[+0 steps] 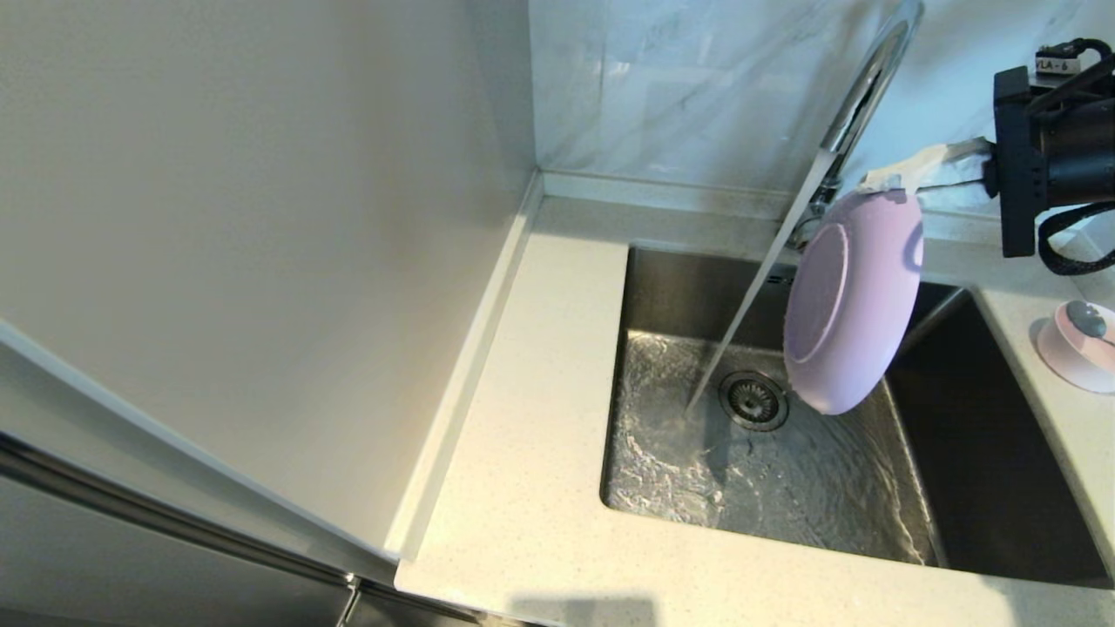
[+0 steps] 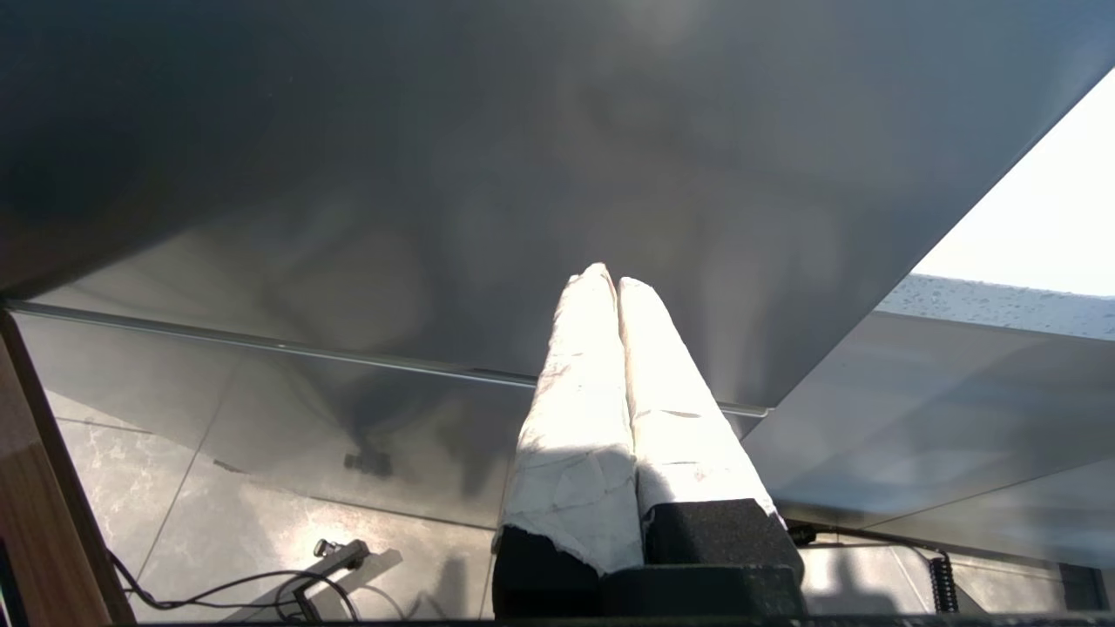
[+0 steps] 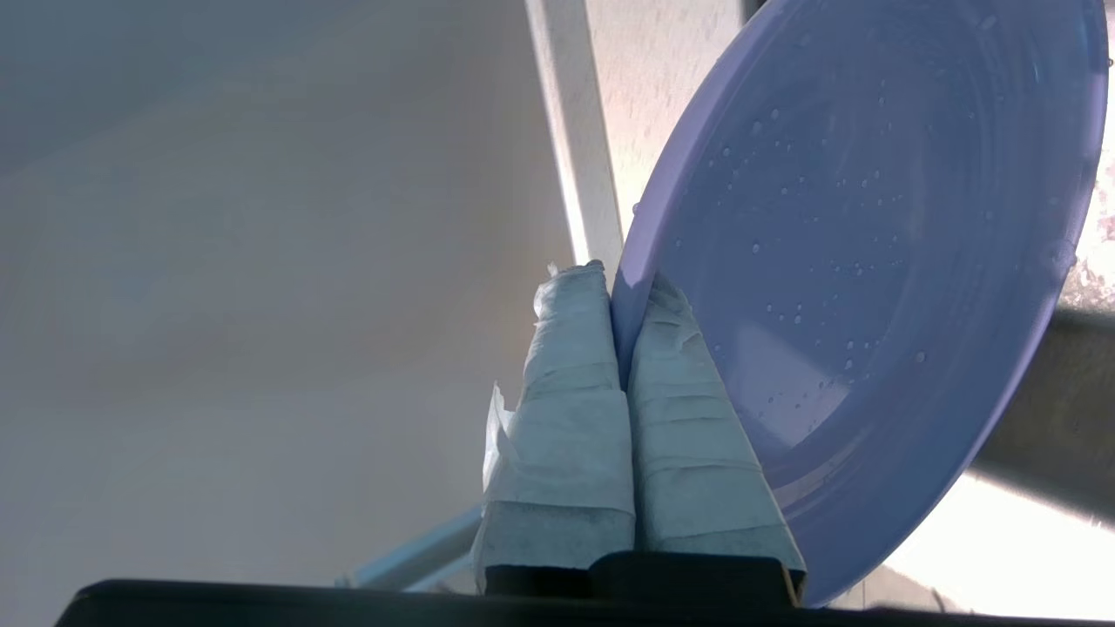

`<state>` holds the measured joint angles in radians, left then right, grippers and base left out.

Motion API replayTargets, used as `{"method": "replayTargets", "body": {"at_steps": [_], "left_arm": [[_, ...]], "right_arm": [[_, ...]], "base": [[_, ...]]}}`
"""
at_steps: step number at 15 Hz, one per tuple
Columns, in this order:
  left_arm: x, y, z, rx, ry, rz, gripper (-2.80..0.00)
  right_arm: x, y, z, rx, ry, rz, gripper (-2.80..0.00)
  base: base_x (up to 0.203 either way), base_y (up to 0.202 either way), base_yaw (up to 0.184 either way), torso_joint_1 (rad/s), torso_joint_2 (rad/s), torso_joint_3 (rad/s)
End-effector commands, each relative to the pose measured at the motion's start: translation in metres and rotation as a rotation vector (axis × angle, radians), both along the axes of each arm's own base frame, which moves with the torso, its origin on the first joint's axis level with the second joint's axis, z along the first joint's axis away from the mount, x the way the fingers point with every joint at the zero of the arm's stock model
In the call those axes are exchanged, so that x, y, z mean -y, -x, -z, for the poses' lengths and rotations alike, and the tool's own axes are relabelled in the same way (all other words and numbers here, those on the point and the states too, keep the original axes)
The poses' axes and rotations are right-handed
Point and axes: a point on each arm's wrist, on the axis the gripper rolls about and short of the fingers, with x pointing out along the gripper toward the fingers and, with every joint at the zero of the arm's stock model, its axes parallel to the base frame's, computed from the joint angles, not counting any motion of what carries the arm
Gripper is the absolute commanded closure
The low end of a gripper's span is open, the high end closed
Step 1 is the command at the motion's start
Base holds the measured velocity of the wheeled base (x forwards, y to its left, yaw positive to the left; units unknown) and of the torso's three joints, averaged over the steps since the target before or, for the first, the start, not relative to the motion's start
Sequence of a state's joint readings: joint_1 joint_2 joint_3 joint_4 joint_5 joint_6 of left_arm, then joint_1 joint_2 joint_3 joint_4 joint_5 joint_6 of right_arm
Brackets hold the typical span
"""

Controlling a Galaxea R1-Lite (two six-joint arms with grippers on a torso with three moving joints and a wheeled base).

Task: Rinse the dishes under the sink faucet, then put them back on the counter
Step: Rinse the plate

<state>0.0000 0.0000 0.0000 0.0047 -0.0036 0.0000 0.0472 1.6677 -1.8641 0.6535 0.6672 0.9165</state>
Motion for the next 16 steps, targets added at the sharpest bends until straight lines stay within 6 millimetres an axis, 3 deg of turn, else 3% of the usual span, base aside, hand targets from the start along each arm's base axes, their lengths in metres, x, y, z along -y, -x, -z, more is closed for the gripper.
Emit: {"method": "replayTargets", "body": {"at_steps": [1, 6, 16], "left_arm": [[0.000, 0.000, 0.000, 0.000, 0.000, -0.001, 0.00], [0.000, 0.000, 0.000, 0.000, 0.000, -0.001, 0.00], [0.000, 0.000, 0.000, 0.000, 0.000, 0.001, 0.00]], "right_arm": [[0.006, -0.017, 0.012, -0.035, -0.003, 0.019, 0.00], [0.006, -0.030, 0.021, -0.067, -0.021, -0.009, 0.00], [0.005, -0.042, 0.017, -0.001, -0.045, -0.057, 0.00]], "base": [[0.000, 0.000, 0.000, 0.000, 0.00, 0.000], [0.000, 0.000, 0.000, 0.000, 0.00, 0.000], [0.000, 0.000, 0.000, 0.000, 0.00, 0.000]]}}
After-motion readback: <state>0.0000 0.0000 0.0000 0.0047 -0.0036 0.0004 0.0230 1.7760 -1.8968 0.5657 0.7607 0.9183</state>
